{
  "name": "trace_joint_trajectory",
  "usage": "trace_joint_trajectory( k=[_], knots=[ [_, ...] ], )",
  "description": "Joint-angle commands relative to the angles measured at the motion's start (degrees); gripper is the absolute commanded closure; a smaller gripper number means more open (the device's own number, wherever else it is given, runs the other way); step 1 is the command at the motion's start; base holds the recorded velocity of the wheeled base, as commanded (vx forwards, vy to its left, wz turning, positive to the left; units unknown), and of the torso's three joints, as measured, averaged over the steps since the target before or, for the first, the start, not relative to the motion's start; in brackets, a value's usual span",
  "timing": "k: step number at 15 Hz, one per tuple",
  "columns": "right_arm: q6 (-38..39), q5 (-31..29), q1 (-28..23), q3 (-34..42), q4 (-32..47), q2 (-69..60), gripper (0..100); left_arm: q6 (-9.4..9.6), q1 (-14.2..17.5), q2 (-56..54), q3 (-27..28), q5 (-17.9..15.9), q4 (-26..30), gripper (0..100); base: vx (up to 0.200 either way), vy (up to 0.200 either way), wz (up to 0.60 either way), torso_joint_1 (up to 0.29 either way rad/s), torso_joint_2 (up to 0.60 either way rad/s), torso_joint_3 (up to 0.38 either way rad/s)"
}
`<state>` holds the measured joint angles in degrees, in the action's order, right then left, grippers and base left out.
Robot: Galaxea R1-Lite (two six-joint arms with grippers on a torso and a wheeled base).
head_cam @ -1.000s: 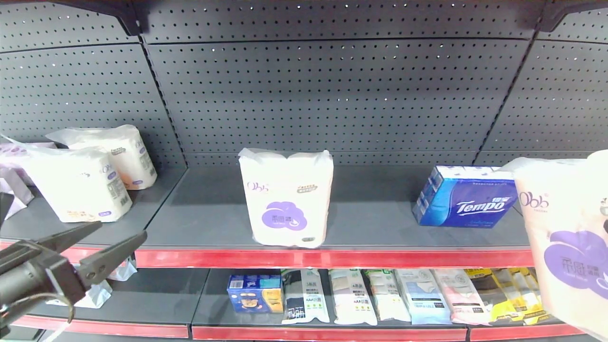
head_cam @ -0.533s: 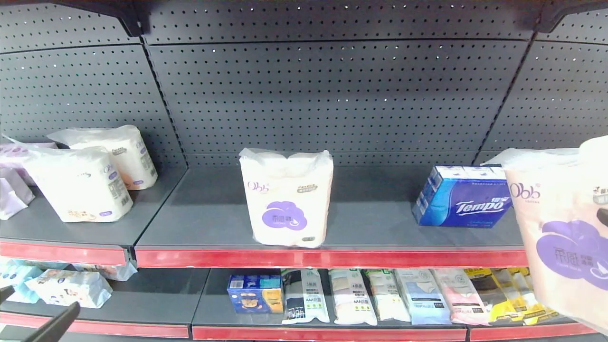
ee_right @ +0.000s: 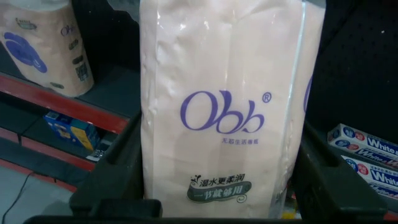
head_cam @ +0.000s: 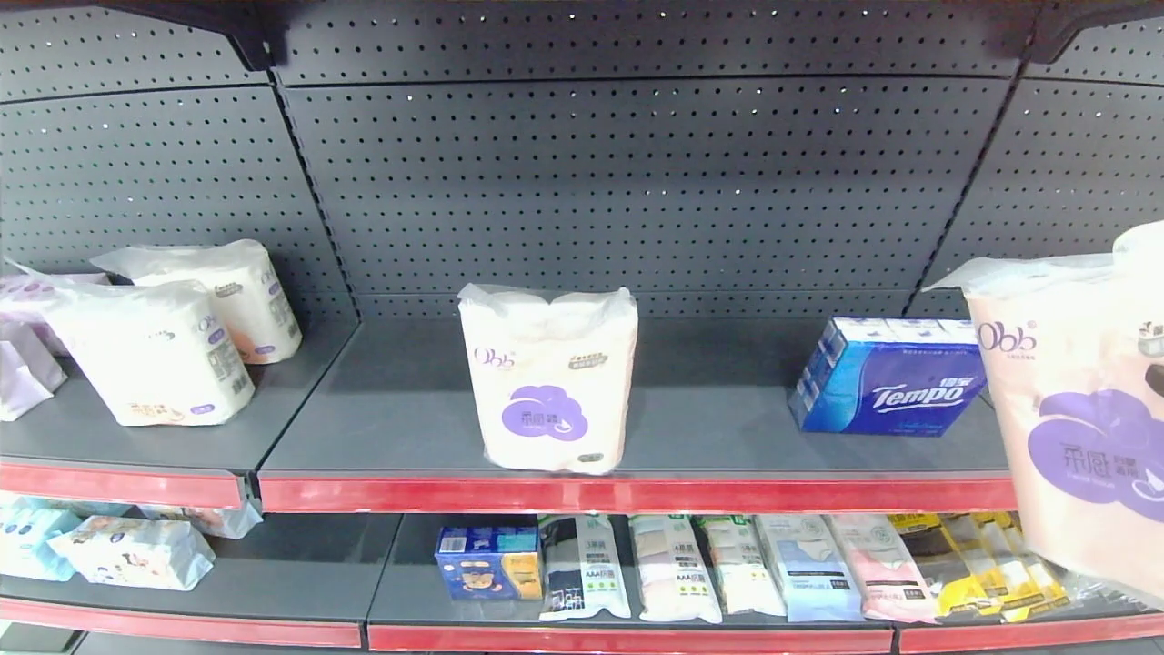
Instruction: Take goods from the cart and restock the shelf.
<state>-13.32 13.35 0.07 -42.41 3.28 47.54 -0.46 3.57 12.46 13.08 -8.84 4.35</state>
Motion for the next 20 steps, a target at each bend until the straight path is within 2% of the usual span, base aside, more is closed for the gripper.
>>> trace_joint_trajectory(
  k=[1, 6, 16, 17, 20],
  knots=[
    [0.0, 0.1, 0.0, -1.0, 0.0, 0.5, 100, -0.06, 0.0, -4.7, -2.0, 0.0, 0.7, 0, 0.000, 0.000, 0.00, 0.000, 0.00, 0.000],
    [-0.1, 0.5, 0.1, -2.8, 0.0, 1.7, 100, -0.77, 0.0, -7.4, -3.0, 0.1, 2.7, 0, 0.000, 0.000, 0.00, 0.000, 0.00, 0.000],
    [-2.5, 1.7, 0.5, -2.4, 0.4, -0.3, 100, 0.55, 0.0, -7.5, -9.0, 0.8, 1.0, 0, 0.000, 0.000, 0.00, 0.000, 0.00, 0.000],
    [-2.5, 1.0, -0.2, -2.4, 0.1, -0.3, 100, 1.43, 0.1, -7.5, -9.8, 0.6, -0.1, 0, 0.000, 0.000, 0.00, 0.000, 0.00, 0.000],
    [-1.4, 0.7, -5.3, -1.9, -0.1, -0.8, 100, 1.34, 0.1, -7.5, -9.9, 0.7, -0.4, 0, 0.000, 0.000, 0.00, 0.000, 0.00, 0.000]
  ],
)
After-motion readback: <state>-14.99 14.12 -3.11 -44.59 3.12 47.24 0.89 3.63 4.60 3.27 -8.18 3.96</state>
